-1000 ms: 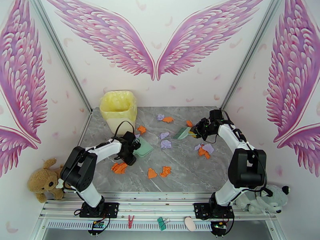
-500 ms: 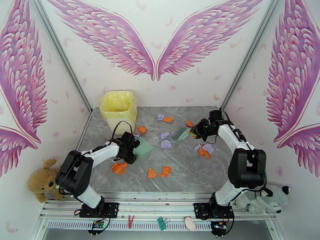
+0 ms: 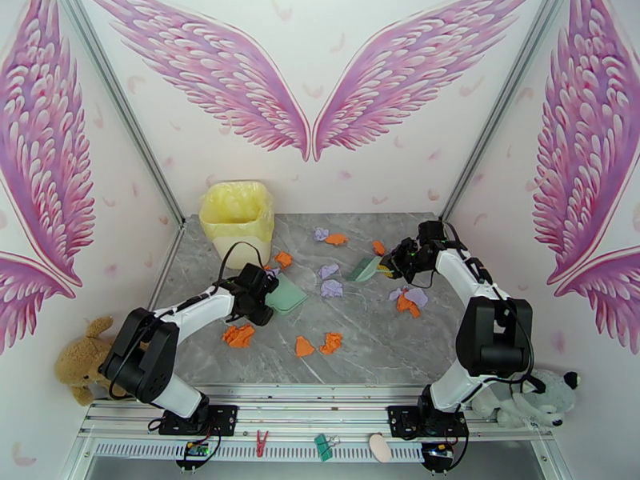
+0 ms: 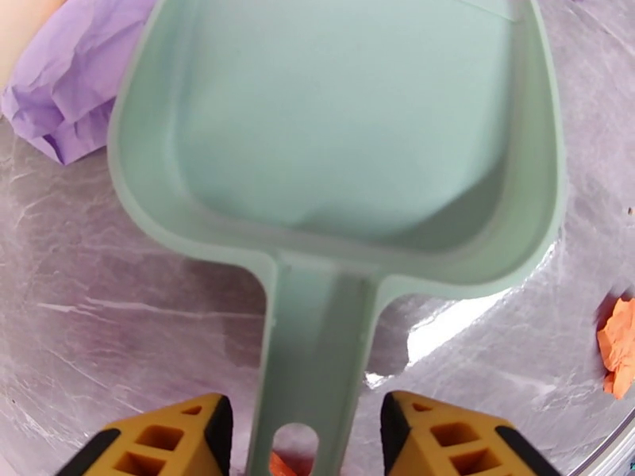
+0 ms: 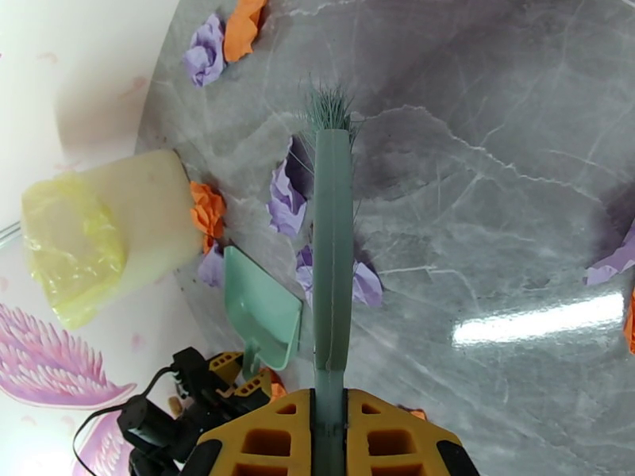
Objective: Sweep away the paper scraps from the table
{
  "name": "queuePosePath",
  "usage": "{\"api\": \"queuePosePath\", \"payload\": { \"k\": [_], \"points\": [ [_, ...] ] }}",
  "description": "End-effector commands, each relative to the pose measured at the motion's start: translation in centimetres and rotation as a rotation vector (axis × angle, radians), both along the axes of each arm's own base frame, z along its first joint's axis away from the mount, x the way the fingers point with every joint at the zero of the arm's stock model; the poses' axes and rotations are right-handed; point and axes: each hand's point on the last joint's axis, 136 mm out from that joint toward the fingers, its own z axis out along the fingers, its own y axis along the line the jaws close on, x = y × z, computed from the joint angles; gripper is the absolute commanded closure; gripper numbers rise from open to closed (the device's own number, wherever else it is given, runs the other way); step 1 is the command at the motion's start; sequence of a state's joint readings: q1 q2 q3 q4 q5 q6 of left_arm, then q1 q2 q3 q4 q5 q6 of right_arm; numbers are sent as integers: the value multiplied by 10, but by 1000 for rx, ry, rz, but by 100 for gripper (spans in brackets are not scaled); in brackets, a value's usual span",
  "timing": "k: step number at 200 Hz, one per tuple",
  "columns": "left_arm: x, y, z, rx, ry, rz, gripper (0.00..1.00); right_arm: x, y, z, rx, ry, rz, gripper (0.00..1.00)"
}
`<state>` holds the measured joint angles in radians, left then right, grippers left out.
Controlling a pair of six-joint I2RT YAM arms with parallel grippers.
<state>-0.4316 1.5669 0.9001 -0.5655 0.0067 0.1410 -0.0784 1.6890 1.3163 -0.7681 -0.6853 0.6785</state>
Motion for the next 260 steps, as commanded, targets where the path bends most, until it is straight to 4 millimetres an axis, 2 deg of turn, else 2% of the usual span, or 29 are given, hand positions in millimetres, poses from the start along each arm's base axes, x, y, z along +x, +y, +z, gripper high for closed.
{"api": "queuePosePath", "payload": {
  "k": [1,80,175,229,260],
  "points": [
    [1,2,5,-14,-19,12,47,-4,2,6,14,-18,17,100],
    [0,4,1,-3,-5,3,49,-7,3,4,15,-15,14,100],
    [0,5,-8,10,27,-5,45,-5,5,4,19,-15,17,100],
    [-1,6,-6,14,26,-1,63,-7,6,2,19,-9,16,100],
    [-3,7,6,12,18,8,75,-8,6,1,19,-9,19,100]
  ]
}}
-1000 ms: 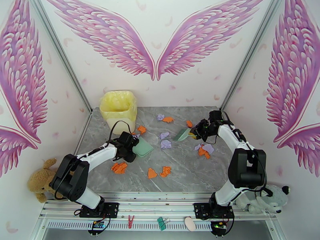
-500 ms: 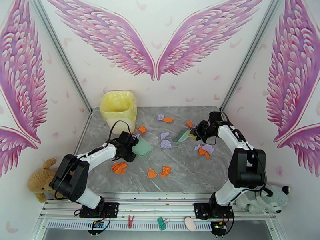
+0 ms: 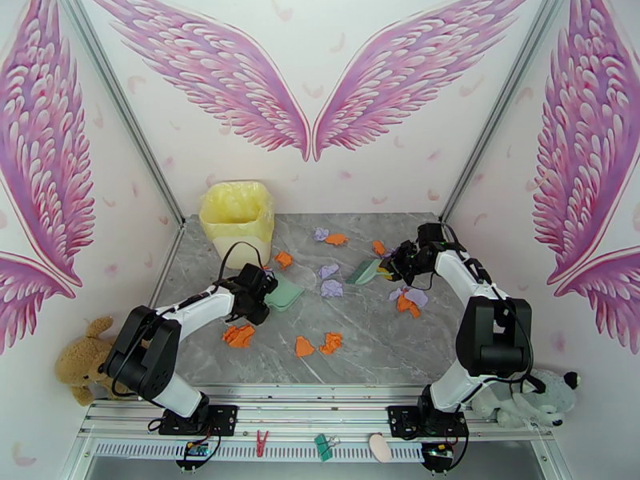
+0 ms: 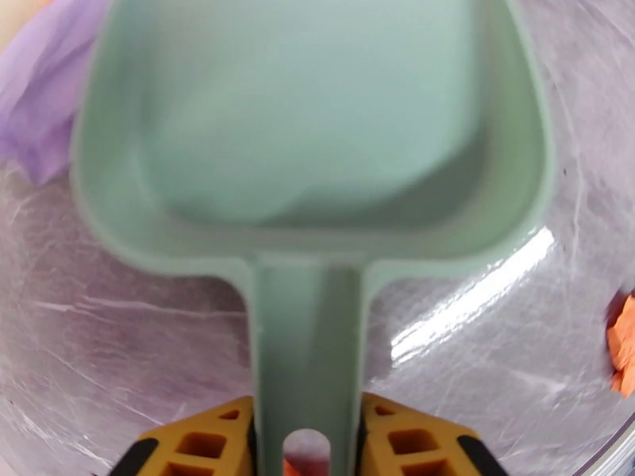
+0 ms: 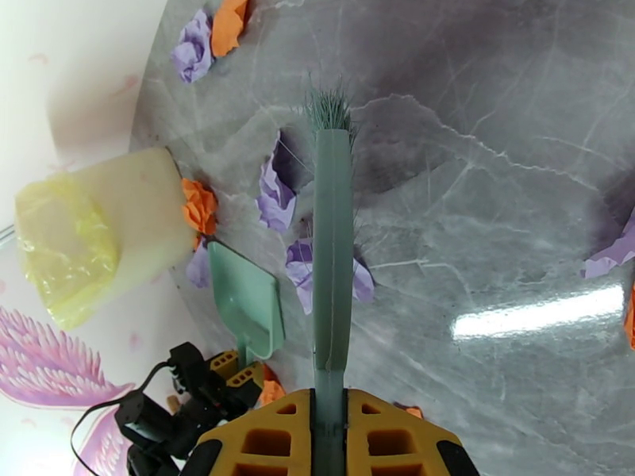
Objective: Sweep away the paper scraps from the table
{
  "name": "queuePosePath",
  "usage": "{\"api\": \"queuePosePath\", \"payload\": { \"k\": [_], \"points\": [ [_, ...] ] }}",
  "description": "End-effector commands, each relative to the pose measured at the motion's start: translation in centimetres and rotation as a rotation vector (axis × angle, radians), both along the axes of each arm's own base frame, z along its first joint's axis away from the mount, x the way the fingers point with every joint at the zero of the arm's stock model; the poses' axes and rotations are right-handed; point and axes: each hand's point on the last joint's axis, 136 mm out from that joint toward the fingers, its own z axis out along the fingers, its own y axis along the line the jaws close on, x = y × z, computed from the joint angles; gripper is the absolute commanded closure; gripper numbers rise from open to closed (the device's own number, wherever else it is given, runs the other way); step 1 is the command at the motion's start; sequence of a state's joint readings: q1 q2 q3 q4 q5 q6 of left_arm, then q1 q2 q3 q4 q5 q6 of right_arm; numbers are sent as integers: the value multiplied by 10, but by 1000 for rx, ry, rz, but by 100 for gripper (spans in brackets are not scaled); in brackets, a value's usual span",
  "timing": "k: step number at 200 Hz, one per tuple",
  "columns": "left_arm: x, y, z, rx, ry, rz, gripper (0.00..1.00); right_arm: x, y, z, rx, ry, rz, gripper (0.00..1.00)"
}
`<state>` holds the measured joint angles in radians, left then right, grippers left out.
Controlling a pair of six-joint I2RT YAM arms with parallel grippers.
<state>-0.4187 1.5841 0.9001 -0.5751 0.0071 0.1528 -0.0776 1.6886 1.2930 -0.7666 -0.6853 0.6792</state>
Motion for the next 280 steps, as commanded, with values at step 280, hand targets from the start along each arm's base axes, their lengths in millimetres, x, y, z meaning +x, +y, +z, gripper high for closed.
{"api": "queuePosePath", "payload": {
  "k": [280],
  "points": [
    [4,28,264,-281,-367,330,100,-83,389,52,423,148,948,100]
  ]
}}
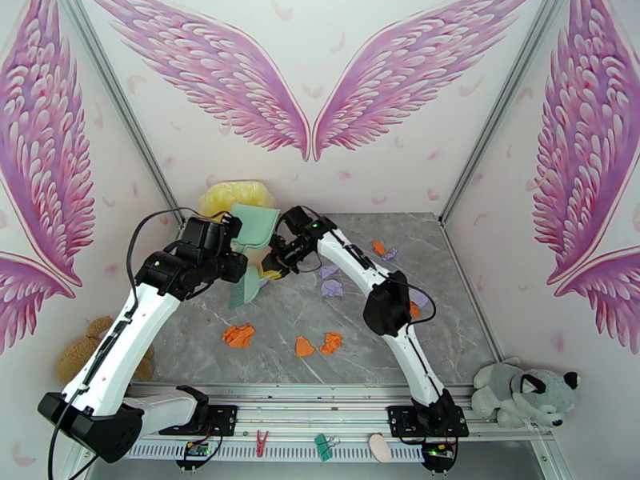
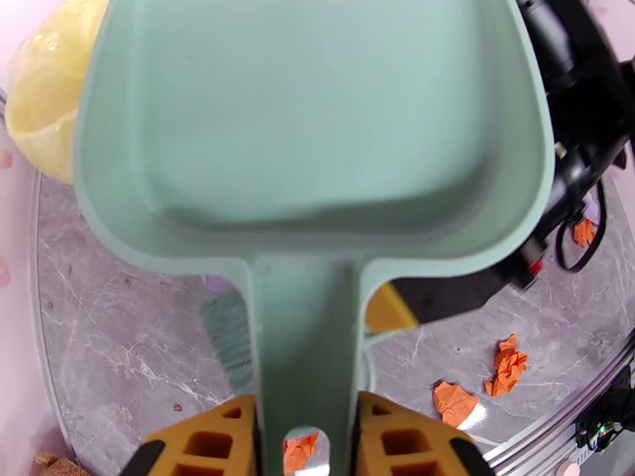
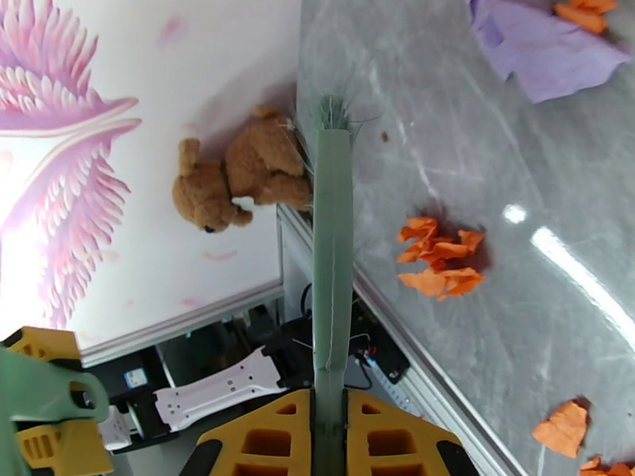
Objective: Sweep away the paper scraps from the table
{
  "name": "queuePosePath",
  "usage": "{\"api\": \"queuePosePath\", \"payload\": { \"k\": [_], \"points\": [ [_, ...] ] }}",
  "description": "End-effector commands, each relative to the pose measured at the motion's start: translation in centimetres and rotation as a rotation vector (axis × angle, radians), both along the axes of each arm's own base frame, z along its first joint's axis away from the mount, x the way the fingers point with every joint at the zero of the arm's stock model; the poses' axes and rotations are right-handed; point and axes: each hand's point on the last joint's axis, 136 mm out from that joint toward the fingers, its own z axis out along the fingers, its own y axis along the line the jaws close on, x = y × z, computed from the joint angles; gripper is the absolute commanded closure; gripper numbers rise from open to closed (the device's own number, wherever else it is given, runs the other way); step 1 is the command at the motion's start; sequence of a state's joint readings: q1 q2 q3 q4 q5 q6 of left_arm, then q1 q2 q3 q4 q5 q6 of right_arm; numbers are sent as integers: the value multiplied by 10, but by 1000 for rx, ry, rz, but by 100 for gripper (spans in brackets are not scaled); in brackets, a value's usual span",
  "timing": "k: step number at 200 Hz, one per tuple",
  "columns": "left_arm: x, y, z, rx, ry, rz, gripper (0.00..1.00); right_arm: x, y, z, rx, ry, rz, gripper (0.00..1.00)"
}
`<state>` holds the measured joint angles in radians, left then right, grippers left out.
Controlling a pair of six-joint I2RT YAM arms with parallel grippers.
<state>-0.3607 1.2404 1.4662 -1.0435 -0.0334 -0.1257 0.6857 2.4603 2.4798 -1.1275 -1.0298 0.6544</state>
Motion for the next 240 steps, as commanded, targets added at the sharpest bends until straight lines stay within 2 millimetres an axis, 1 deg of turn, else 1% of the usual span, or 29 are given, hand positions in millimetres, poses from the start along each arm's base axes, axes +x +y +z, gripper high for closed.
{"api": "queuePosePath", "payload": {
  "k": [1,21,43,64,102,117,141,153,174,186,196,225,240],
  "points": [
    [-6,5,2,-15,2,9,100,-19,11,-1,35,146,55,100],
    [-6,7,0,-13,6,8,100,-32,19,-18,14,216,81,100],
    [-5,10,-4,-12,12,10,100,-46,27,-30,2,266,115,100],
    [-4,11,-8,-13,14,11,100,-54,26,-45,-37,281,128,100],
    [-2,11,-15,-15,27,2,100,-54,20,-73,-107,263,130,100],
    [0,13,-19,-9,31,1,100,-52,19,-82,-124,223,133,100],
    [3,12,-21,-12,34,-3,100,-51,11,-105,-180,169,150,100],
    [5,12,-22,-10,35,-6,100,-48,10,-110,-190,123,154,100],
    [7,12,-23,-3,39,-11,100,-40,5,-109,-196,55,151,100],
    [8,11,-22,-1,37,-13,100,-38,-2,-110,-215,29,154,100],
    [9,11,-22,1,35,-14,100,-37,-12,-114,-250,7,163,100],
    [10,12,-23,0,34,-11,100,-42,-60,-131,-398,-31,219,100],
    [10,11,-24,-2,34,-13,100,-40,-87,-133,-449,-47,221,100]
  ]
}}
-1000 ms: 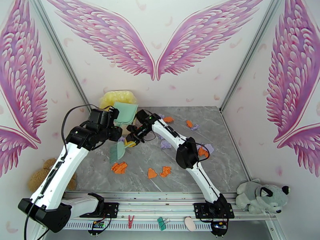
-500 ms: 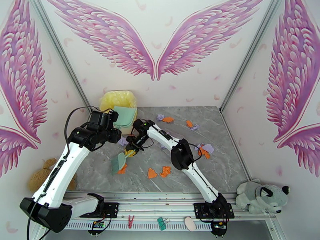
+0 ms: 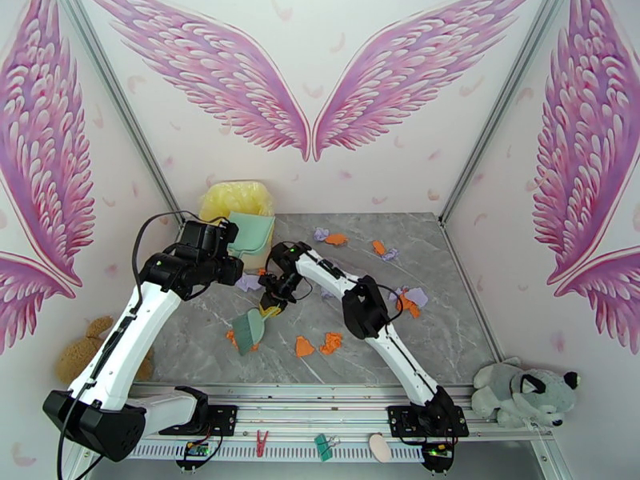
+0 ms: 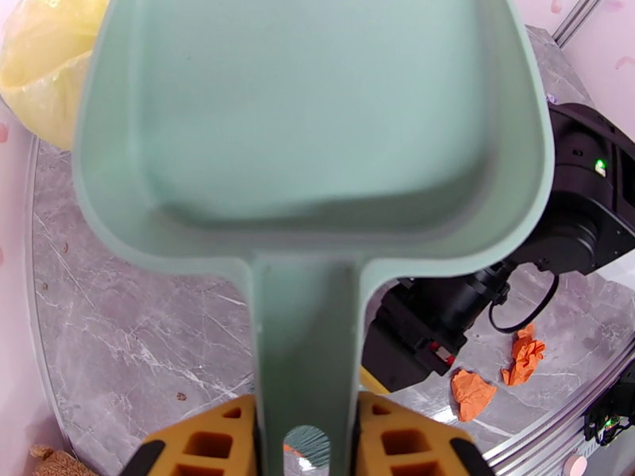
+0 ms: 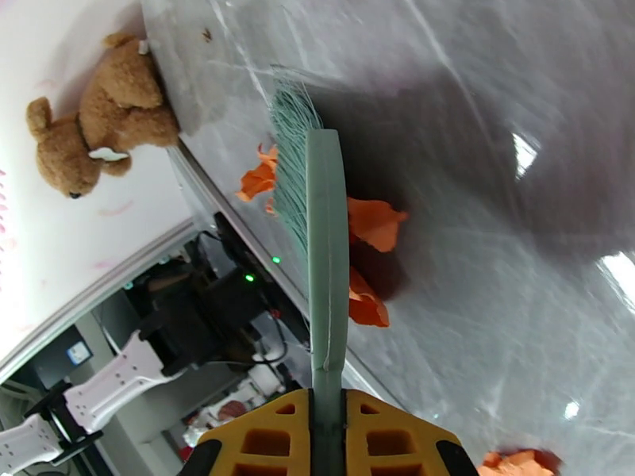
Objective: Sweep away the paper scraps from the table
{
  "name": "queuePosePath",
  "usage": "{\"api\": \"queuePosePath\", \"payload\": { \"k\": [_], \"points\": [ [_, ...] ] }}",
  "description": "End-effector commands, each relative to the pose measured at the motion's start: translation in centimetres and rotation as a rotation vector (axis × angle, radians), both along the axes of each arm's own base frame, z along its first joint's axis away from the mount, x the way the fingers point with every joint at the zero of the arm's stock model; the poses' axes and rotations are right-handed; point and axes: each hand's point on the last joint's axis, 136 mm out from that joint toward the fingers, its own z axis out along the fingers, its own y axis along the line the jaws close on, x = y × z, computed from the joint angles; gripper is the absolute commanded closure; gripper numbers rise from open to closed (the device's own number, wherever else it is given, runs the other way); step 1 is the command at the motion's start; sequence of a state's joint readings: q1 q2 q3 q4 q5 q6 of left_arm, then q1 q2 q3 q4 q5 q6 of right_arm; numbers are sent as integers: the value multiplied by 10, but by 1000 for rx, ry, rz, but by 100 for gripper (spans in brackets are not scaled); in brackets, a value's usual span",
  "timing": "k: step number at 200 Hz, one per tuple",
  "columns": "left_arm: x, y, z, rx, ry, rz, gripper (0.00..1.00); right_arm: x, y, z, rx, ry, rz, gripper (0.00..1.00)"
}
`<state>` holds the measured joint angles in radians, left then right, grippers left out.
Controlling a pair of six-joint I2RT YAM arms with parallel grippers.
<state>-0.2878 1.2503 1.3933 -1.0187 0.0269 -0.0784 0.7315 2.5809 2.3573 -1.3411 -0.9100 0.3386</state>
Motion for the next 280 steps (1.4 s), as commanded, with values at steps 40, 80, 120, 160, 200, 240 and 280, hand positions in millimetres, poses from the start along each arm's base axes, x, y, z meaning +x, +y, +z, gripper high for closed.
{"api": "queuePosePath", "payload": {
  "k": [40,80,120,160,200,240,280],
  "points": [
    [9,-4,1,-6,-21,-24,100,26,-136,-2,-272,-164,-12,100],
    [11,-7,1,-13,-18,-36,100,63,-201,23,-315,-228,-144,100],
    [10,-6,3,-9,-17,-35,100,102,-207,81,-227,-325,-278,100],
    [6,-4,4,-13,-22,-24,100,119,-125,138,84,-294,-398,100],
    [3,-3,5,-26,-27,-7,100,127,-32,144,263,-223,-444,100],
    [2,-2,5,-30,-30,0,100,140,35,131,343,-130,-505,100],
    [1,-1,6,-26,-34,4,100,137,61,108,311,-85,-514,100]
  ]
}}
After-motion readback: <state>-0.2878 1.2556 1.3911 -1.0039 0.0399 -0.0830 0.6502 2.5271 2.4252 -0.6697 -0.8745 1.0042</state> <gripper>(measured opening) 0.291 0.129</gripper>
